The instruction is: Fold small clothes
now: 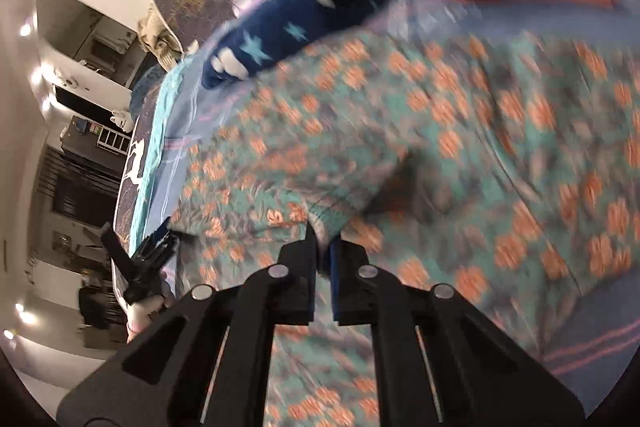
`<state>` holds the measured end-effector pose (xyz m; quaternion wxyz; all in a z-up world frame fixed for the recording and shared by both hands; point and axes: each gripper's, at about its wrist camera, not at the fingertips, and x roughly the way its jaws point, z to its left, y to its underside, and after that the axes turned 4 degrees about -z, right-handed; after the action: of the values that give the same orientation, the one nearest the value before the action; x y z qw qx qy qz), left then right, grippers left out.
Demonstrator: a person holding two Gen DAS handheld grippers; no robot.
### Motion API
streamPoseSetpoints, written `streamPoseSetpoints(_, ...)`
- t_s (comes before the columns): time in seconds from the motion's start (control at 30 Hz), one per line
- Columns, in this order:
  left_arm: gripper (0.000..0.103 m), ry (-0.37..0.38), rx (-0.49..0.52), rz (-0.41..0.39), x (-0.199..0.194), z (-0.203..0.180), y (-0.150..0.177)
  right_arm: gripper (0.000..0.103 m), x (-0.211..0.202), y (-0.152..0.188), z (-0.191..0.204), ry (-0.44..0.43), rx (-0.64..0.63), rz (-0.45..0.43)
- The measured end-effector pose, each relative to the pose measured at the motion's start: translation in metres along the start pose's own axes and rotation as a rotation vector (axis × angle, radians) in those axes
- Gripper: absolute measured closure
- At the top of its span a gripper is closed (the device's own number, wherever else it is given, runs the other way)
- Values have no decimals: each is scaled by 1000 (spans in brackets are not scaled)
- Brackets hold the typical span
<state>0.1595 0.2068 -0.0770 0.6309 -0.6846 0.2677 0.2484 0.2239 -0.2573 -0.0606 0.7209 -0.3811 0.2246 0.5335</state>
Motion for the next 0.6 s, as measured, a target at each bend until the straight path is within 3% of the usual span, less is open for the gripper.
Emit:
streamPoseSetpoints(0.03, 33, 56, -10, 1, -8, 1, 1, 66, 3, 5, -6, 13, 3, 23)
streamPoseSetpoints(0.07, 33, 113, -15, -7, -18, 2, 3, 56, 5, 9, -12, 12, 11, 38)
streamPoseSetpoints(0.17, 33, 161, -21, -25, -34, 5, 1, 52, -1, 11, -26, -67, 52, -6)
streamPoseSetpoints(0.23, 33, 172, -23, -39, -37, 6, -3, 39, -4, 2, -32, -91, 81, -62)
streamPoseSetpoints(0.37, 33, 184, -69, -40, -21, 9, -19, 37, 15, -20, -35, -119, 130, -102)
streamPoseSetpoints(0.4, 33, 187, -83, -29, -9, 9, -25, 41, 22, -24, -32, -111, 127, -106)
streamPoseSetpoints(0.47, 33, 158, -83, 3, 11, 8, -32, 65, 32, -28, -22, -48, 90, -115)
streamPoseSetpoints(0.5, 33, 156, -98, 36, 27, 9, -37, 87, 32, -29, -11, -12, 44, -138)
streamPoseSetpoints(0.53, 33, 168, -111, 54, 35, 10, -40, 97, 36, -31, 1, -6, 11, -171)
streamPoseSetpoints(0.6, 34, 202, -161, 81, 54, 16, -46, 97, 13, -24, 28, -8, -80, -314)
